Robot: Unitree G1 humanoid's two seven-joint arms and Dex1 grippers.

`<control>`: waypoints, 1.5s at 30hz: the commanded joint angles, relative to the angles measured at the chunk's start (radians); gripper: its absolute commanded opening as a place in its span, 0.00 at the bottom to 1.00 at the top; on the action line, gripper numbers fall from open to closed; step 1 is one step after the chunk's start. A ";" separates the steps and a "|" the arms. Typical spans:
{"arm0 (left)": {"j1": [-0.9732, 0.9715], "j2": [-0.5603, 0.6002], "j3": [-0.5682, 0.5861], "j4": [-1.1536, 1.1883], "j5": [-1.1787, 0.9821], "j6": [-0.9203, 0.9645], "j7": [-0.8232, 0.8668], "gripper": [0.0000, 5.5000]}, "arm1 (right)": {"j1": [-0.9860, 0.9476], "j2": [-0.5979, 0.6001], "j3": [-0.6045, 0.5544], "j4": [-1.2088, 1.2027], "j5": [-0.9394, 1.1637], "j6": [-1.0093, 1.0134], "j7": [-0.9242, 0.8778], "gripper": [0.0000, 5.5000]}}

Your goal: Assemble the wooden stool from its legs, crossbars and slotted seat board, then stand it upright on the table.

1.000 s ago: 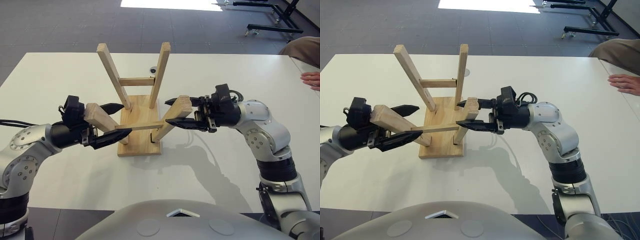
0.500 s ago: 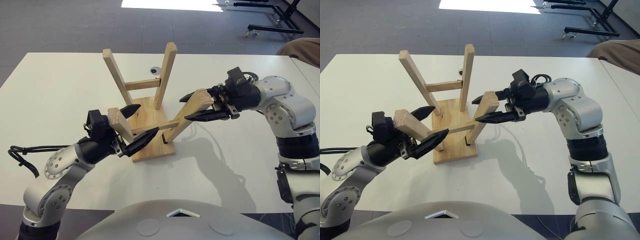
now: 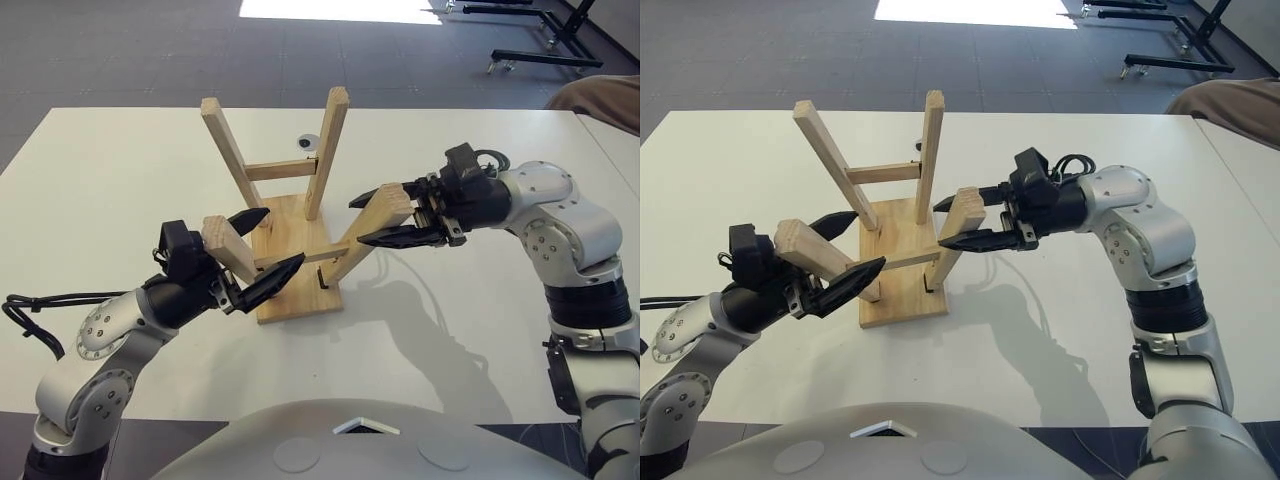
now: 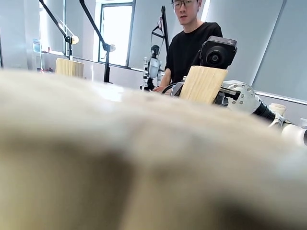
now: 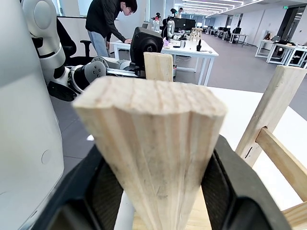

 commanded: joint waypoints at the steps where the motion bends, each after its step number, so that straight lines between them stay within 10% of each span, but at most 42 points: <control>1: -0.049 0.054 -0.004 0.042 -0.030 0.055 -0.062 0.84 | 0.048 0.060 0.081 -0.060 -0.026 0.011 -0.050 0.37; 16: -0.125 0.088 0.050 0.165 -0.083 0.082 -0.139 0.84 | 0.097 0.094 0.077 -0.100 -0.049 -0.045 -0.152 0.37; 31: -0.175 0.147 0.128 0.203 -0.128 0.162 -0.212 0.84 | 0.147 0.113 0.014 -0.161 -0.008 -0.065 -0.228 0.92; 45: -0.231 0.109 0.244 0.108 -0.350 0.189 -0.119 0.84 | 0.034 0.146 -0.318 -0.242 0.549 0.074 -0.516 0.92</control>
